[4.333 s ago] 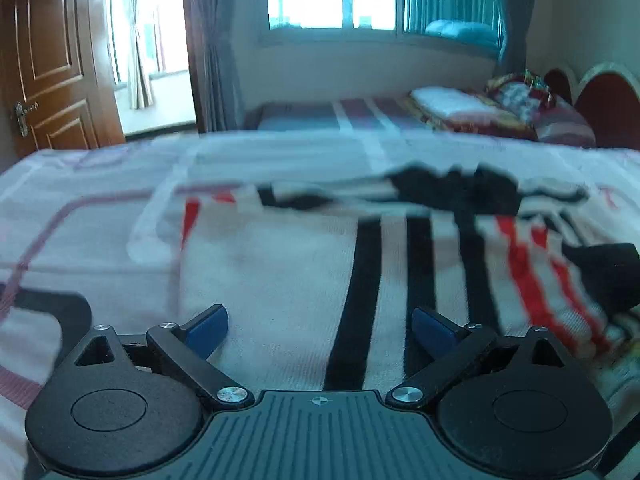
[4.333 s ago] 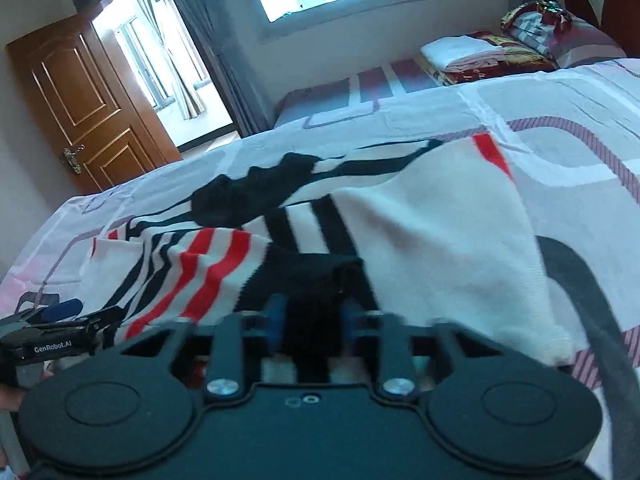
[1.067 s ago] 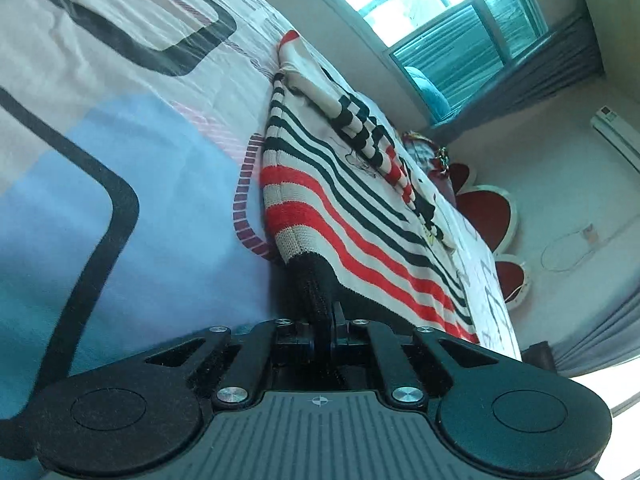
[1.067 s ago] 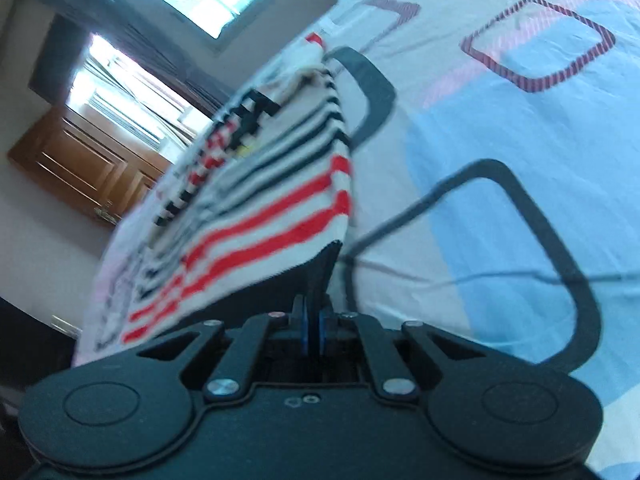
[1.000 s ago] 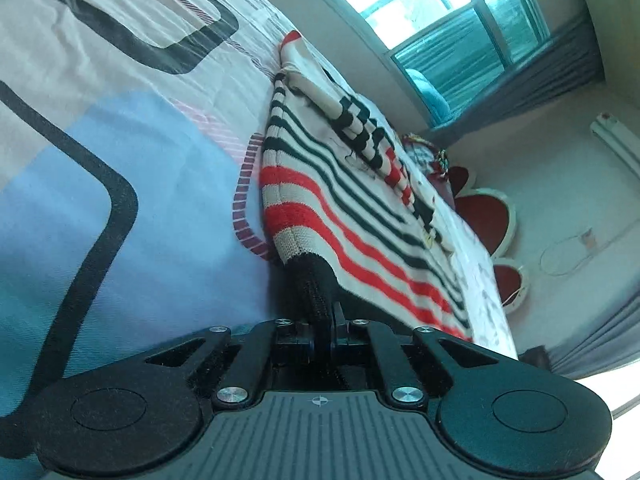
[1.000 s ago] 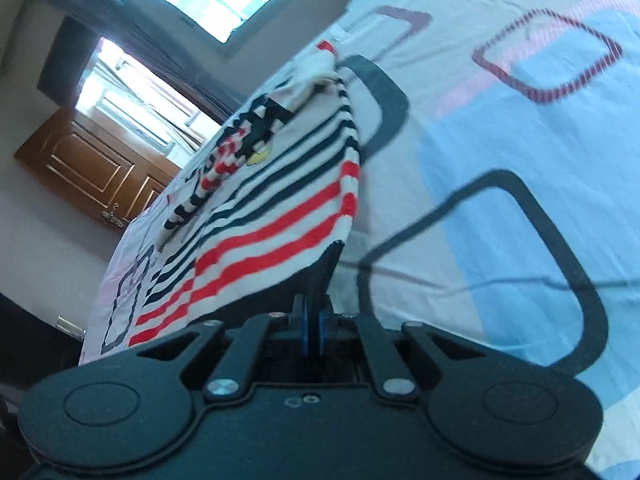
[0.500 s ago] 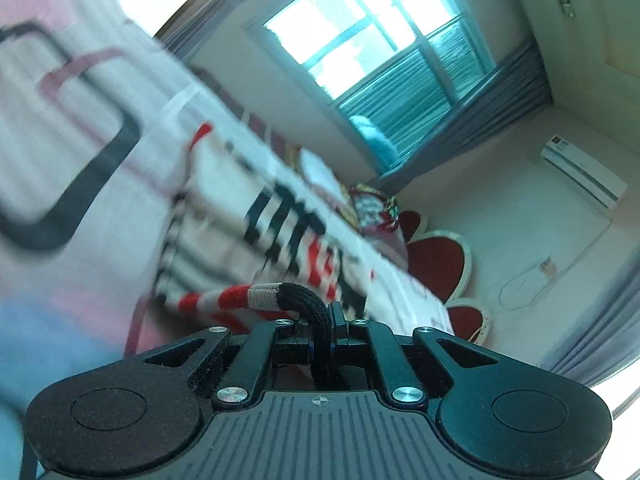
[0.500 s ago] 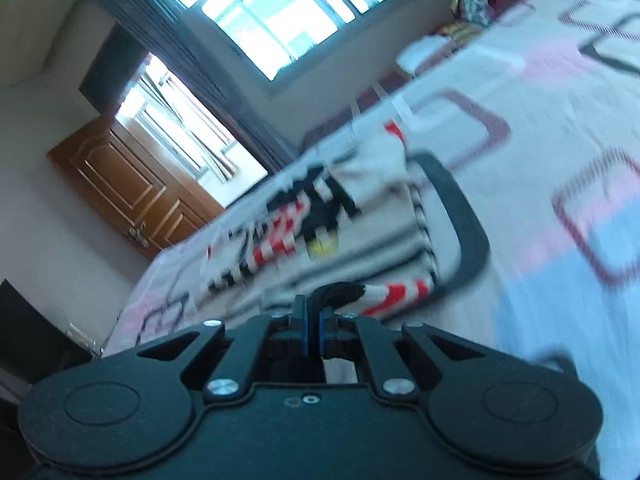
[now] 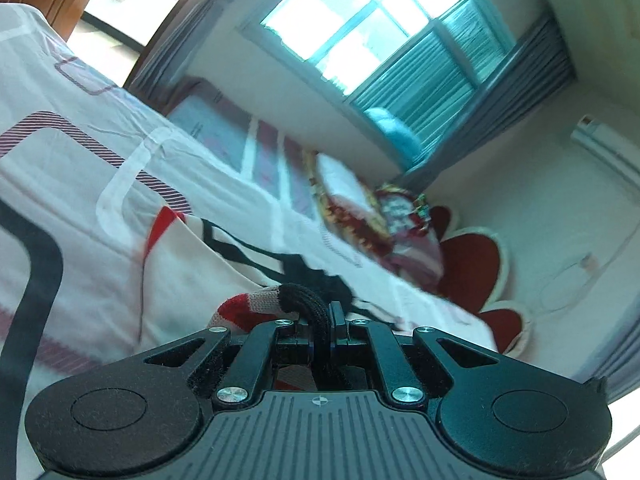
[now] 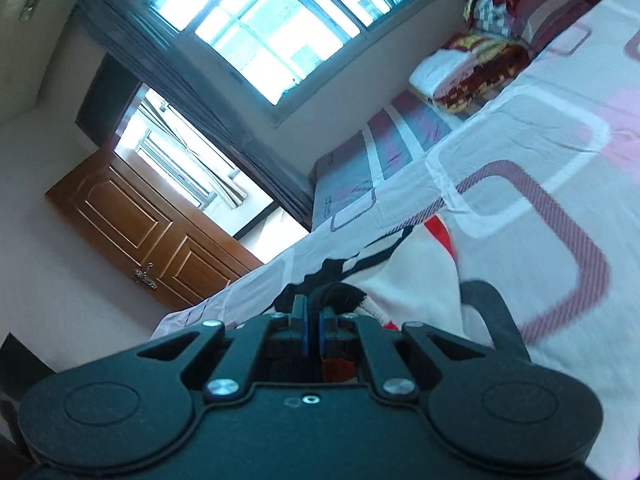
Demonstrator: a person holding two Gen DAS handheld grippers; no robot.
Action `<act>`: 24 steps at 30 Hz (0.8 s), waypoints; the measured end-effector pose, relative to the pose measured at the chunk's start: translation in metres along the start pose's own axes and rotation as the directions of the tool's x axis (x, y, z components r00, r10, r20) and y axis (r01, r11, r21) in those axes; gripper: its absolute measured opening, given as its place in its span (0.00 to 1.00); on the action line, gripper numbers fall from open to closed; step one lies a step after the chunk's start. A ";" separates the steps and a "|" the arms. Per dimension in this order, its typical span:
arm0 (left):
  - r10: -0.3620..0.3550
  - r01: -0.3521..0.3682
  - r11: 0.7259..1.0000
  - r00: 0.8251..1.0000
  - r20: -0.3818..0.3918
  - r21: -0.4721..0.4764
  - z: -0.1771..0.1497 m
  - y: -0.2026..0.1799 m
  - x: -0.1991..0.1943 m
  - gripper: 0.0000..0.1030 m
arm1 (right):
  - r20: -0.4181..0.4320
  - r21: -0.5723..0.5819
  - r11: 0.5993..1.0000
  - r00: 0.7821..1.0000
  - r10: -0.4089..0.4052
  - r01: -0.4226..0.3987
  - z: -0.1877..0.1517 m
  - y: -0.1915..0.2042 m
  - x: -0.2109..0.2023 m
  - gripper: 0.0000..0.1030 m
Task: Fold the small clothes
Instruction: 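Lift the black hem with both tools and fold it over toward the collar, then lower the hem onto the sweater and open both tools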
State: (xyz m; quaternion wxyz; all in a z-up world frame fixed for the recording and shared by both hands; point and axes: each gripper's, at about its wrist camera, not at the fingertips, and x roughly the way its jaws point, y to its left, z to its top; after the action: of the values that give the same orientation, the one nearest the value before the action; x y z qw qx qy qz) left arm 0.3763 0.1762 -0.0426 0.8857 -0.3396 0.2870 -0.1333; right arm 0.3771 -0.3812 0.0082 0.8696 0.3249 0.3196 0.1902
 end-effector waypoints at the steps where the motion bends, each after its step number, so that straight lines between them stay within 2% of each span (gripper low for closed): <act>1: 0.015 -0.016 1.000 1.000 -0.014 -0.006 0.005 0.004 0.012 0.06 | -0.011 0.009 1.000 1.000 0.004 -0.004 0.005 -0.006 0.013 0.05; 5: 0.078 -0.081 0.996 0.995 -0.068 -0.045 0.012 0.027 0.057 0.06 | -0.065 0.050 0.999 0.998 0.009 -0.006 0.018 -0.034 0.063 0.05; 9: 0.076 -0.085 0.988 0.994 -0.077 -0.131 0.012 0.050 0.093 0.08 | -0.114 0.123 0.992 0.994 0.004 0.010 0.018 -0.072 0.115 0.07; 10: 0.056 -0.065 0.986 0.996 -0.068 -0.155 0.011 0.053 0.098 0.15 | -0.100 0.151 0.988 0.994 0.031 -0.015 0.017 -0.081 0.124 0.11; 11: 0.047 -0.055 0.985 0.998 -0.050 -0.164 0.010 0.054 0.101 0.42 | -0.077 0.184 0.982 0.996 0.045 -0.030 0.017 -0.089 0.129 0.22; 12: 0.064 -0.067 0.985 0.998 -0.022 -0.159 0.009 0.053 0.102 0.73 | -0.045 0.210 0.977 0.998 0.038 -0.028 0.018 -0.096 0.133 0.44; 13: 0.087 -0.085 0.985 0.996 0.008 -0.148 0.009 0.052 0.104 0.78 | -0.017 0.216 0.976 0.999 0.028 -0.023 0.019 -0.099 0.135 0.50; 16: 0.080 -0.073 0.985 0.996 0.036 -0.156 0.013 0.055 0.110 0.78 | 0.012 0.206 0.977 0.999 0.050 -0.051 0.023 -0.103 0.139 0.52; 17: 0.094 -0.089 0.988 0.995 0.034 -0.129 0.015 0.055 0.109 0.78 | 0.021 0.195 0.979 0.999 0.048 -0.052 0.025 -0.102 0.137 0.52; 19: 0.121 -0.121 0.993 0.993 0.015 -0.009 0.018 0.048 0.108 0.78 | 0.034 0.153 0.986 0.997 0.063 -0.068 0.029 -0.098 0.128 0.52; 20: 0.146 -0.146 0.987 0.989 -0.001 0.072 0.020 0.043 0.107 0.78 | 0.026 0.090 0.994 0.998 0.057 -0.059 0.033 -0.092 0.122 0.50; 22: 0.186 -0.176 0.959 0.982 -0.027 0.223 0.020 0.032 0.105 0.72 | -0.003 -0.134 0.991 1.000 -0.005 0.004 0.032 -0.072 0.107 0.49; 24: 0.208 -0.181 0.927 0.977 -0.048 0.327 0.017 0.021 0.106 0.54 | -0.063 -0.299 0.954 0.996 -0.055 0.034 0.024 -0.057 0.098 0.44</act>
State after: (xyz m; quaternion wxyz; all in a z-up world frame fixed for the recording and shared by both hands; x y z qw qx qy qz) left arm 0.4723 0.1552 -0.0912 0.9255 -0.1550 0.3296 -0.1035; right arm 0.4712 -0.3792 -0.0594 0.9007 0.1763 0.3251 0.2279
